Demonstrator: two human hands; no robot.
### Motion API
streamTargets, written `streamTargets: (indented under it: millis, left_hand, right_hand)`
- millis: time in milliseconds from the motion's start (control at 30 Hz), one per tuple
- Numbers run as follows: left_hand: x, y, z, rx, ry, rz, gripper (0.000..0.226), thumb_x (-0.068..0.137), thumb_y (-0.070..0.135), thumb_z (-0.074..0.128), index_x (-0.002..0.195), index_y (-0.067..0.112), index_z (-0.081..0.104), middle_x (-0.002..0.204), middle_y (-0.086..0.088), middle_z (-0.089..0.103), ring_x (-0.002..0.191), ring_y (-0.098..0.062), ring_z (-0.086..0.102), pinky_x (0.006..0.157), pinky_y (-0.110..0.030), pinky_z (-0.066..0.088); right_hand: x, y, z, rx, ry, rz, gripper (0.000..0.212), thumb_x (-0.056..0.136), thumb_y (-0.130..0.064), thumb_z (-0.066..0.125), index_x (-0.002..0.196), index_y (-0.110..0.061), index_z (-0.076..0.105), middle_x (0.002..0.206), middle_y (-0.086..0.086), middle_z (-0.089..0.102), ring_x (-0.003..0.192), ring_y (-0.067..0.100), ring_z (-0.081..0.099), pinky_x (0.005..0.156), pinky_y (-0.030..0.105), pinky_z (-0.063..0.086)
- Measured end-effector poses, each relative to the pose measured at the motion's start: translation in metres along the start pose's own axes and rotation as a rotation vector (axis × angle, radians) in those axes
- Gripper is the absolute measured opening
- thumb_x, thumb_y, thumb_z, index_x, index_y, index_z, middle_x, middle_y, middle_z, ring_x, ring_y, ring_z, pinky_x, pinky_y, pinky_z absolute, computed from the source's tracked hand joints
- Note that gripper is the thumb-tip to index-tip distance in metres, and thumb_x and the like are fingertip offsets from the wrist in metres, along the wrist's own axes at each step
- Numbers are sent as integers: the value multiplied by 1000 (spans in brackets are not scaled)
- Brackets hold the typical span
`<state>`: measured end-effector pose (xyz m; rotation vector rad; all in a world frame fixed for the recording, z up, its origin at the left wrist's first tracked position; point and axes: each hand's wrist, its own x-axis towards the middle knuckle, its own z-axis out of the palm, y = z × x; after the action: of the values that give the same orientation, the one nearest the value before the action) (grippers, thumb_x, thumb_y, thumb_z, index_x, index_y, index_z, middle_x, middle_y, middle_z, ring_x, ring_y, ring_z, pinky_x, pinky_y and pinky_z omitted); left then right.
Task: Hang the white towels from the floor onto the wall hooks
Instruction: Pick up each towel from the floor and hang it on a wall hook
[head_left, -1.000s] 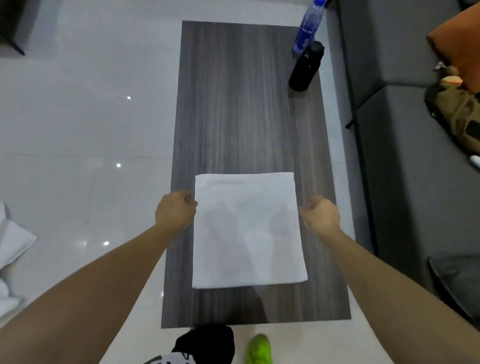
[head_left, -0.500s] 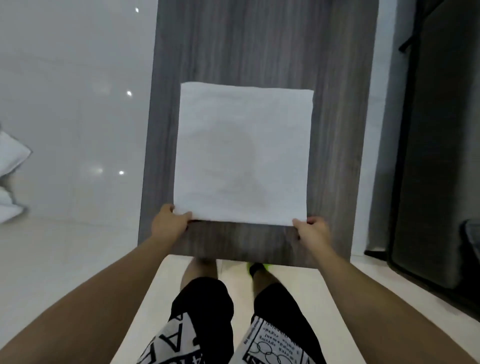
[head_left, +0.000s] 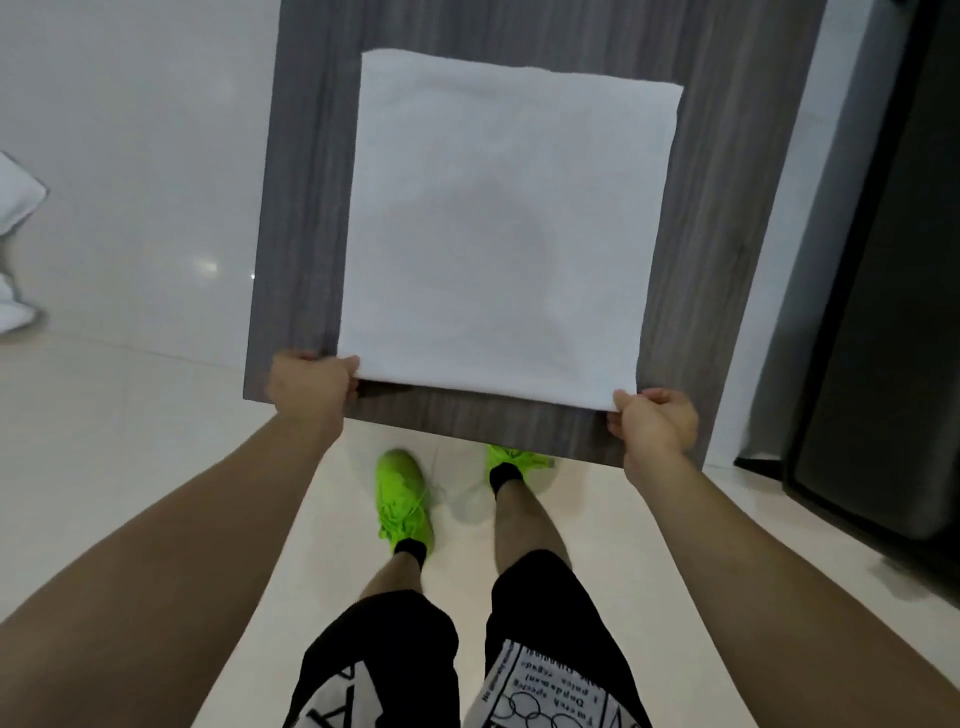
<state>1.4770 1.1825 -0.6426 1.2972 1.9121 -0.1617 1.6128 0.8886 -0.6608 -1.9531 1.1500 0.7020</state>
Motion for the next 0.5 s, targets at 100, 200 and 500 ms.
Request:
streamTargets:
  millis: [100,200,500]
  left_hand:
    - [-20,-38,3,574,179,508,45,77,9,65,120,6,50,126,-22,49,109,-44,50,91,-50,46]
    - [-43,-64,23,680,-33,1098,49,80,15,68,126,7,54,133,-20,48,119,-41,45,99,-50,41]
    - [-33,-106,60,1272,-75,1607,65,73,13,61,132,8,35,123,-12,45,113,-33,47,89,-49,41]
  right_hand:
    - [-15,21,-1,-582,218,-424,52,80,-16,72,126,-9,47,127,19,54,114,39,53,93,45,48]
    - [-42,40,18,-764,54,-1026,63,85,-30,71,138,-10,44,143,18,40,132,37,38,109,48,37]
    - [-47,113,82,-1401,-12,-1362,85,79,-17,67,149,-10,19,152,26,29,143,45,25,116,60,21]
